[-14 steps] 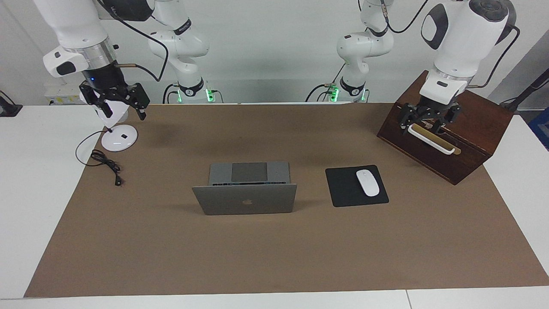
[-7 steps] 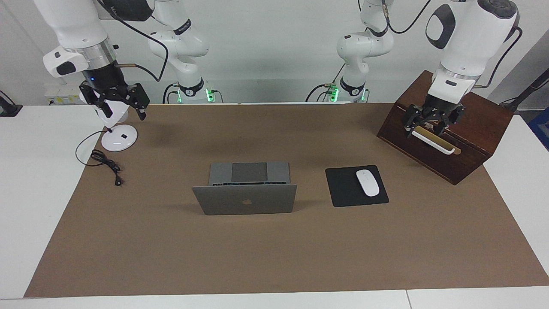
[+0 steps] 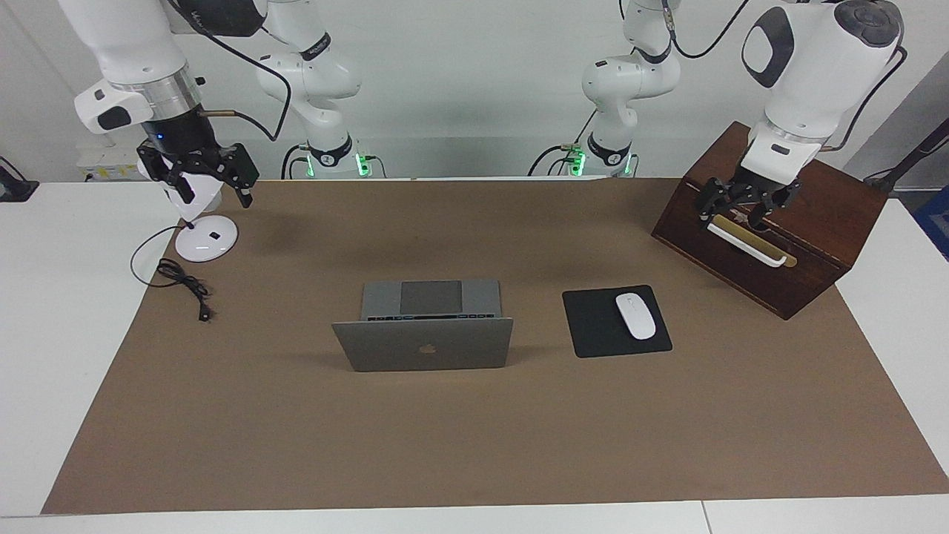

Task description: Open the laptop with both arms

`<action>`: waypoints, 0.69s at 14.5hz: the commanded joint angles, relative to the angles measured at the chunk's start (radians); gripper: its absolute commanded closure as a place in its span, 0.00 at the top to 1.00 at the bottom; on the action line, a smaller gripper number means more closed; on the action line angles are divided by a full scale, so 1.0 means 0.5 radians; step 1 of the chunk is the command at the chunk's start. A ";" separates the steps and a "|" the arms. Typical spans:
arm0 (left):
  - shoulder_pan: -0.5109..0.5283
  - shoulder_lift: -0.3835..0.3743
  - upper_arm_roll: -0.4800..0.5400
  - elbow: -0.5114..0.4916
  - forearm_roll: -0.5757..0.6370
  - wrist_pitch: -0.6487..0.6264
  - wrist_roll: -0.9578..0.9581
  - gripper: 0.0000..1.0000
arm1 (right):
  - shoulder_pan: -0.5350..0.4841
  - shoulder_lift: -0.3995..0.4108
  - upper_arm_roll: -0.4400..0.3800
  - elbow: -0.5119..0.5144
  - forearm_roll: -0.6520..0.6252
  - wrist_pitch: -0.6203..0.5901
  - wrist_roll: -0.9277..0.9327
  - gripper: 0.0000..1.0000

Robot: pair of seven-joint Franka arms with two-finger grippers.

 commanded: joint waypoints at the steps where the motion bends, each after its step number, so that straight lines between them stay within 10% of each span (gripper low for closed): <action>1: -0.003 -0.017 0.009 0.010 -0.016 -0.130 -0.002 1.00 | 0.010 0.007 -0.012 0.009 -0.003 0.027 -0.033 1.00; 10: -0.003 -0.011 0.006 0.074 -0.019 -0.148 0.029 1.00 | 0.010 0.004 -0.012 0.006 -0.006 0.037 -0.036 1.00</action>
